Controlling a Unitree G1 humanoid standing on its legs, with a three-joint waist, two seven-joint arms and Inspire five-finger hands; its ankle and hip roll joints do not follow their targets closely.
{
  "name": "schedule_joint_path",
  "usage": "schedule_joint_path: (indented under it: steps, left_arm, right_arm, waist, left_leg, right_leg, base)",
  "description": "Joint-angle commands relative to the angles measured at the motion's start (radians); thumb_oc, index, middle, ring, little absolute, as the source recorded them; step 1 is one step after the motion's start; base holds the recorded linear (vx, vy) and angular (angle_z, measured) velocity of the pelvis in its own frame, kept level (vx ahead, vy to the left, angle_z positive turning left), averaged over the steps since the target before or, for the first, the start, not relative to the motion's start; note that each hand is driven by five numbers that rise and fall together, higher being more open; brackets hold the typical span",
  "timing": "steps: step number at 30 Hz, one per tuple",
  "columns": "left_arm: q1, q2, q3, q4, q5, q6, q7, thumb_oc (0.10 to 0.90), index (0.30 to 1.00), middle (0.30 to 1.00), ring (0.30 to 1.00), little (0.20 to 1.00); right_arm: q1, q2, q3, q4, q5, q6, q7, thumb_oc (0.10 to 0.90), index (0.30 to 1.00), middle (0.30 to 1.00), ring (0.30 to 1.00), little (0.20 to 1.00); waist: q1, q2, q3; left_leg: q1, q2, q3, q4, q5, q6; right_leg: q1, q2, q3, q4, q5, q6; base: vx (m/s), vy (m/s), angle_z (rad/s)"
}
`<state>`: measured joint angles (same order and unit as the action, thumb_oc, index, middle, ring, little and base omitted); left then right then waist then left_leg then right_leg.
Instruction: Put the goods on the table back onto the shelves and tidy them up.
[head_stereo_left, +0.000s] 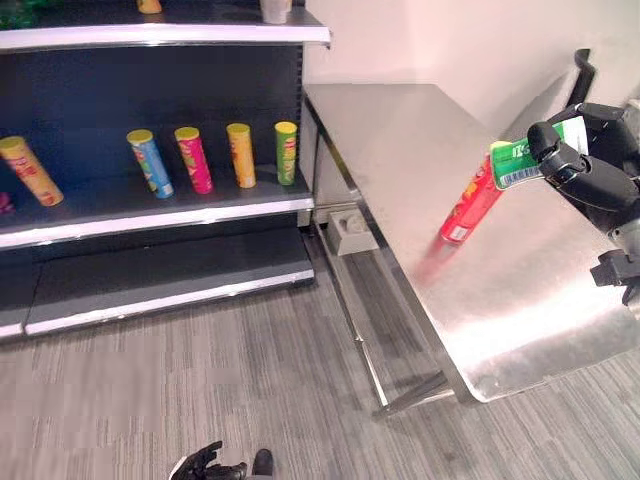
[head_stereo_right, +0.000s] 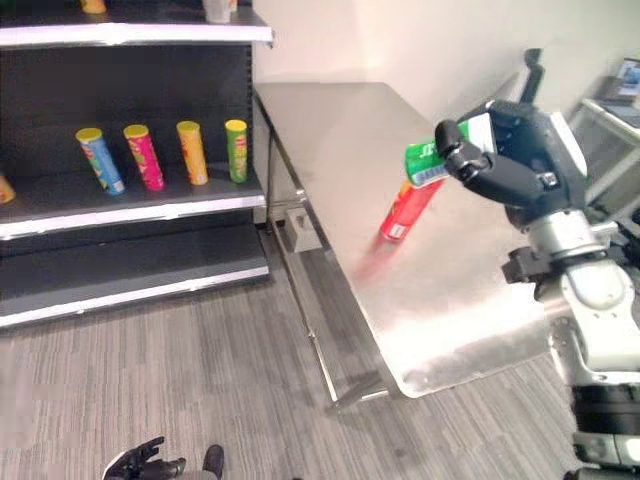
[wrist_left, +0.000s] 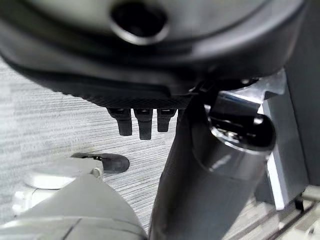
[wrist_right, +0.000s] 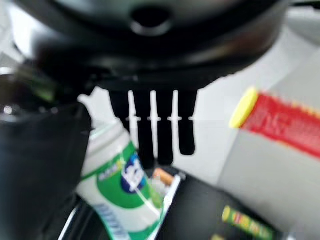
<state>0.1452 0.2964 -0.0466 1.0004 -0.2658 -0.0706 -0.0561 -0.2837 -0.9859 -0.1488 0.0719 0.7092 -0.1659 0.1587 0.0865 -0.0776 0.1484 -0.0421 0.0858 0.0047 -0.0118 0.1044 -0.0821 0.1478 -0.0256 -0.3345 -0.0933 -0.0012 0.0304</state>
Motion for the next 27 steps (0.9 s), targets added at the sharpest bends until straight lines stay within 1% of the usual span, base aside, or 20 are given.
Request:
schedule_joint_path:
  steps: [1, 2, 3, 4, 5, 6, 8, 9, 11, 14, 15, 16, 18, 20, 21, 22, 23, 24, 26, 27]
  left_arm:
    - [-0.022, 0.033, -0.043, -0.017, -0.015, -0.035, 0.003, 0.800, 0.900, 0.900, 0.900, 0.900]
    - [-0.025, 0.038, -0.045, -0.019, -0.012, -0.039, 0.006, 0.800, 0.900, 0.900, 0.900, 0.900]
    - [-0.025, 0.037, -0.045, -0.018, -0.012, -0.039, 0.006, 0.800, 0.900, 0.900, 0.900, 0.900]
    - [-0.033, 0.042, -0.048, -0.015, -0.011, -0.043, 0.011, 0.800, 0.900, 0.900, 0.900, 0.900]
    - [-0.041, 0.045, -0.049, -0.015, -0.012, -0.043, 0.020, 0.800, 0.900, 0.900, 0.900, 0.900]
    - [-0.042, 0.046, -0.051, -0.015, -0.012, -0.043, 0.020, 0.800, 0.900, 0.900, 0.900, 0.900]
    - [-0.046, 0.048, -0.047, -0.025, -0.011, -0.044, 0.027, 0.800, 0.900, 0.900, 0.900, 0.900]
    - [-0.037, 0.048, -0.049, -0.027, 0.006, -0.042, 0.023, 0.800, 0.900, 0.900, 0.900, 0.900]
    - [-0.041, 0.055, -0.056, -0.018, 0.028, -0.042, 0.019, 0.800, 0.900, 0.900, 0.900, 0.900]
    - [-0.045, 0.071, -0.063, -0.005, 0.054, -0.041, 0.021, 0.800, 0.900, 0.900, 0.900, 0.900]
    - [-0.045, 0.072, -0.062, -0.005, 0.054, -0.041, 0.021, 0.800, 0.900, 0.900, 0.900, 0.900]
    - [-0.048, 0.086, -0.062, -0.003, 0.058, -0.039, 0.021, 0.800, 0.900, 0.900, 0.900, 0.900]
    - [-0.045, 0.098, -0.059, -0.007, 0.063, -0.038, 0.022, 0.800, 0.900, 0.900, 0.900, 0.900]
    - [-0.041, 0.105, -0.056, -0.016, 0.057, -0.035, 0.025, 0.800, 0.900, 0.900, 0.900, 0.900]
    - [-0.041, 0.105, -0.054, -0.016, 0.057, -0.034, 0.025, 0.800, 0.900, 0.900, 0.900, 0.900]
    - [-0.042, 0.115, -0.063, -0.020, 0.064, -0.032, 0.023, 0.800, 0.900, 0.900, 0.900, 0.900]
    - [-0.043, 0.114, -0.062, -0.020, 0.064, -0.032, 0.023, 0.800, 0.900, 0.900, 0.900, 0.900]
    - [-0.042, 0.111, -0.061, -0.028, 0.056, -0.030, 0.014, 0.800, 0.900, 0.900, 0.900, 0.900]
    - [-0.035, 0.105, -0.063, -0.037, 0.053, -0.027, 0.003, 0.800, 0.900, 0.900, 0.900, 0.900]
    - [-0.032, 0.103, -0.064, -0.038, 0.054, -0.026, -0.001, 0.800, 0.900, 0.900, 0.900, 0.900]
  right_arm:
    - [-0.127, -0.057, -0.054, -0.025, 0.034, -0.106, -0.070, 0.400, 0.300, 0.300, 0.300, 0.300]
    - [-0.133, -0.069, -0.053, -0.026, 0.026, -0.111, -0.078, 0.400, 0.300, 0.300, 0.300, 0.300]
    - [-0.134, -0.069, -0.051, -0.025, 0.026, -0.111, -0.079, 0.400, 0.300, 0.300, 0.300, 0.300]
    - [-0.144, -0.091, -0.044, -0.019, 0.010, -0.118, -0.095, 0.400, 0.300, 0.300, 0.300, 0.300]
    - [-0.130, -0.096, -0.068, -0.024, 0.001, -0.127, -0.114, 0.400, 0.300, 0.300, 0.300, 0.300]
    - [-0.124, -0.095, -0.073, -0.027, 0.001, -0.126, -0.114, 0.400, 0.300, 0.300, 0.300, 0.300]
    - [-0.100, -0.090, -0.104, -0.025, -0.020, -0.128, -0.138, 0.400, 0.300, 0.300, 0.300, 0.300]
    - [-0.068, -0.066, -0.148, -0.036, -0.038, -0.125, -0.152, 0.400, 0.300, 0.300, 0.300, 0.300]
    - [-0.058, -0.060, -0.162, -0.046, -0.068, -0.120, -0.160, 0.400, 0.300, 0.300, 0.300, 0.300]
    - [-0.072, -0.028, -0.153, -0.059, -0.057, -0.116, -0.165, 0.400, 0.300, 0.300, 0.300, 0.300]
    - [-0.072, -0.027, -0.153, -0.060, -0.057, -0.115, -0.165, 0.400, 0.300, 0.300, 0.300, 0.300]
    - [-0.091, -0.016, -0.140, -0.048, -0.061, -0.116, -0.175, 0.400, 0.300, 0.300, 0.300, 0.300]
    - [-0.109, -0.008, -0.131, -0.039, -0.076, -0.113, -0.188, 0.400, 0.300, 0.300, 0.300, 0.300]
    - [-0.137, -0.002, -0.108, -0.046, -0.086, -0.111, -0.194, 0.400, 0.300, 0.300, 0.300, 0.300]
    - [-0.141, -0.002, -0.105, -0.045, -0.086, -0.111, -0.195, 0.400, 0.300, 0.300, 0.300, 0.300]
    - [-0.147, 0.010, -0.093, -0.045, -0.078, -0.111, -0.194, 0.400, 0.300, 0.300, 0.300, 0.300]
    - [-0.148, 0.010, -0.093, -0.045, -0.078, -0.111, -0.194, 0.400, 0.300, 0.300, 0.300, 0.300]
    - [-0.143, 0.004, -0.090, -0.048, -0.076, -0.111, -0.192, 0.400, 0.300, 0.300, 0.300, 0.300]
    - [-0.153, -0.002, -0.087, -0.052, -0.067, -0.113, -0.193, 0.400, 0.300, 0.300, 0.300, 0.300]
    - [-0.156, -0.005, -0.082, -0.053, -0.068, -0.114, -0.195, 0.400, 0.300, 0.300, 0.300, 0.300]
  waist:
    - [0.008, -0.026, -0.020]
    - [0.008, -0.026, -0.020]
    - [0.007, -0.026, -0.022]
    - [0.005, -0.026, -0.022]
    - [-0.005, -0.029, -0.021]
    - [-0.002, -0.029, -0.024]
    - [-0.005, -0.015, -0.031]
    - [-0.002, 0.005, -0.053]
    - [0.004, 0.012, -0.069]
    - [0.014, 0.004, -0.070]
    - [0.015, -0.001, -0.070]
    - [0.022, -0.004, -0.061]
    - [0.024, -0.002, -0.054]
    - [0.021, 0.002, -0.033]
    - [0.021, 0.000, -0.031]
    - [0.008, 0.015, -0.016]
    - [0.008, 0.016, -0.017]
    - [-0.002, 0.023, -0.006]
    - [-0.006, 0.023, 0.000]
    - [-0.007, 0.018, 0.003]
  left_leg:
    - [0.007, 0.125, 0.072, 0.085, -0.062, -0.065]
    - [0.003, 0.146, 0.069, 0.040, -0.029, -0.068]
    - [0.007, 0.147, 0.069, 0.028, -0.021, -0.069]
    - [-0.004, 0.170, 0.072, -0.015, 0.016, -0.075]
    - [-0.035, 0.217, 0.117, -0.068, 0.045, -0.079]
    - [-0.037, 0.218, 0.117, -0.068, 0.046, -0.080]
    - [-0.046, 0.241, 0.145, -0.076, 0.055, -0.087]
    - [-0.029, 0.231, 0.148, -0.076, 0.044, -0.101]
    - [-0.024, 0.192, 0.147, -0.073, 0.037, -0.092]
    - [-0.016, 0.122, 0.153, -0.048, -0.004, -0.049]
    - [-0.018, 0.117, 0.156, -0.045, -0.006, -0.045]
    - [-0.009, 0.070, 0.165, -0.040, -0.030, -0.013]
    - [0.016, 0.019, 0.167, -0.052, -0.053, 0.021]
    - [0.048, -0.021, 0.168, -0.061, -0.069, 0.053]
    - [0.049, -0.025, 0.170, -0.061, -0.069, 0.055]
    - [0.071, -0.033, 0.155, -0.069, -0.082, 0.067]
    - [0.068, -0.032, 0.156, -0.071, -0.079, 0.067]
    - [0.087, -0.045, 0.145, -0.073, -0.091, 0.069]
    - [0.107, -0.053, 0.136, -0.076, -0.105, 0.068]
    - [0.116, -0.058, 0.128, -0.076, -0.114, 0.066]
  right_leg:
    - [-0.009, -0.029, 0.006, 0.006, -0.017, 0.070]
    - [-0.014, -0.034, 0.002, 0.006, -0.015, 0.076]
    - [-0.015, -0.033, 0.001, 0.006, -0.015, 0.076]
    - [-0.019, -0.043, -0.007, 0.006, -0.017, 0.083]
    - [-0.017, -0.061, -0.025, 0.006, -0.027, 0.095]
    - [-0.019, -0.060, -0.025, 0.006, -0.027, 0.094]
    - [-0.011, -0.072, -0.037, 0.006, -0.030, 0.107]
    - [0.006, -0.093, -0.050, 0.011, -0.030, 0.124]
    - [0.014, -0.146, -0.058, 0.027, -0.017, 0.142]
    - [0.005, -0.232, -0.049, 0.104, 0.000, 0.162]
    - [0.001, -0.240, -0.047, 0.111, -0.003, 0.166]
    - [-0.029, -0.295, -0.036, 0.201, 0.027, 0.174]
    - [-0.063, -0.346, -0.023, 0.317, 0.083, 0.178]
    - [-0.114, -0.394, -0.007, 0.434, 0.179, 0.182]
    - [-0.118, -0.399, -0.002, 0.440, 0.177, 0.184]
    - [-0.170, -0.354, 0.026, 0.495, 0.153, 0.168]
    - [-0.174, -0.353, 0.026, 0.494, 0.156, 0.166]
    - [-0.213, -0.291, 0.052, 0.461, 0.098, 0.153]
    - [-0.226, -0.230, 0.030, 0.373, 0.056, 0.134]
    - [-0.232, -0.203, 0.021, 0.310, 0.053, 0.134]
  base:
    - [0.02, 0.176, 0.32]
    - [0.02, 0.107, 0.14]
    - [0.03, 0.137, 0.17]
    - [0.06, 0.223, 0.24]
    - [0.06, 0.225, 0.43]
    - [0.11, 0.329, 0.37]
    - [0.12, 0.287, 0.27]
    - [0.16, 0.373, 0.29]
    - [0.20, 0.466, 0.23]
    - [0.14, 0.343, 0.43]
    - [0.10, 0.408, 0.18]
    - [0.08, 0.402, 0.06]
    - [0.12, 0.447, 0.20]
    - [0.07, 0.317, 0.25]
    - [0.08, 0.294, 0.18]
    - [0.05, 0.172, 0.09]
    - [0.17, 0.276, 0.07]
    - [0.17, 0.133, 0.23]
    - [0.22, 0.102, 0.17]
    - [0.23, 0.025, 0.03]
